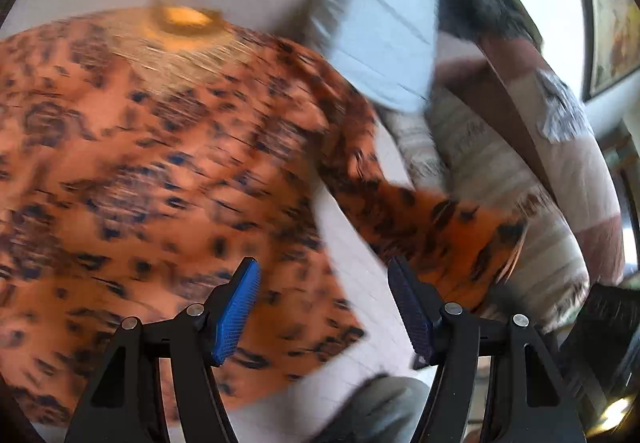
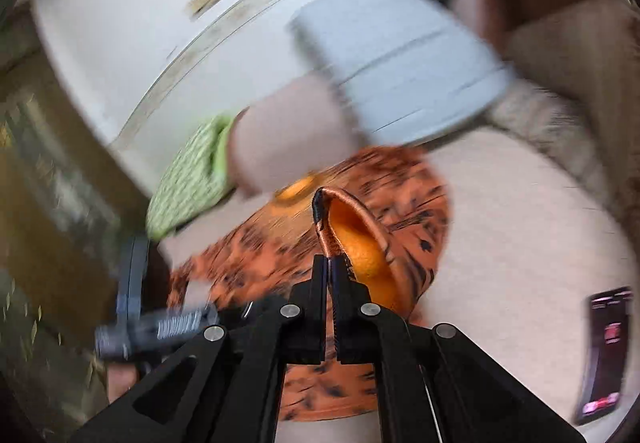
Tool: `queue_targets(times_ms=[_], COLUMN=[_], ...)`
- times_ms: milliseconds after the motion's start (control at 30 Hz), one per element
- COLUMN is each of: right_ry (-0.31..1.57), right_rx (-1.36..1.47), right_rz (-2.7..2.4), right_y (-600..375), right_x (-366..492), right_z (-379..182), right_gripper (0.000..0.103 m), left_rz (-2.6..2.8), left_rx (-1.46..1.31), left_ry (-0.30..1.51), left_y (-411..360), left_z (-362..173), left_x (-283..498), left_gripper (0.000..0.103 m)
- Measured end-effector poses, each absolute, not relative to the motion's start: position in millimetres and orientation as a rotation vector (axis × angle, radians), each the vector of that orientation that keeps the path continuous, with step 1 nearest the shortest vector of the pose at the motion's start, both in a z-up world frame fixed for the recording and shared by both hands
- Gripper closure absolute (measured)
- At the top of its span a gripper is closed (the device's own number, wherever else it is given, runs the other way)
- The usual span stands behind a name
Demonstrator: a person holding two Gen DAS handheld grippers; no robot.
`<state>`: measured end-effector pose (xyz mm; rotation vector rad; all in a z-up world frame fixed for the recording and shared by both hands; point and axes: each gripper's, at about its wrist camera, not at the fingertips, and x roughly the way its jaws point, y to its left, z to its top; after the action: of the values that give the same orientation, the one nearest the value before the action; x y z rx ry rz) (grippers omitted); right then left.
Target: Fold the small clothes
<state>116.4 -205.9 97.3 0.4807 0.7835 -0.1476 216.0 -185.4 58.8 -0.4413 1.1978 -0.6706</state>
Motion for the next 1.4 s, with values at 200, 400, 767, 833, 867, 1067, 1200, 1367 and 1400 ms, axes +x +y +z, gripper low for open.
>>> queue_targets(times_ms=[200,400,767,833,867,1067,1200,1367,1400], right_ry=[1.038,0.928,0.94,0.959,0.988,1.031,0.993,1.054,1.052], right_rx=[0.586,0.544,0.552,0.528,0.509,0.366,0.439,0.421,0.45], right_rz=[0.138,-0.045,-0.292,-0.347,-0.381,-0.435,-0.441,-0.466,-0.449], right_y=[-150,-204,-320,-342,-351,-366,-383,-389,-391], right_x=[165,153,273,307,318,335,336,340,339], right_z=[-15,1,13,-10,-23,-53,-52,-72,-72], right_gripper=[0.095,0.036,0.036,0.039,0.041,0.046,0.045,0.088,0.093], left_rz=[-0.506,-0.56,-0.556,-0.531,-0.54,-0.567,-0.56,-0.558,-0.568], left_rx=[-0.471,-0.407,-0.282,-0.28,-0.289,-0.301,-0.25,-0.251,-0.257], left_ry=[1.249,1.289,1.302,1.3,1.301,1.316,1.275,1.271,1.268], left_y=[-103,-116,-160,-157,-156,-170,-173,-166,-166], left_z=[10,-28,-62,-63,-62,-68,-68,-63,-59], left_x=[253,271,258,258,258,254,250,246,243], left_gripper=[0.036,0.036,0.056,0.071,0.075,0.073,0.073,0.089,0.091])
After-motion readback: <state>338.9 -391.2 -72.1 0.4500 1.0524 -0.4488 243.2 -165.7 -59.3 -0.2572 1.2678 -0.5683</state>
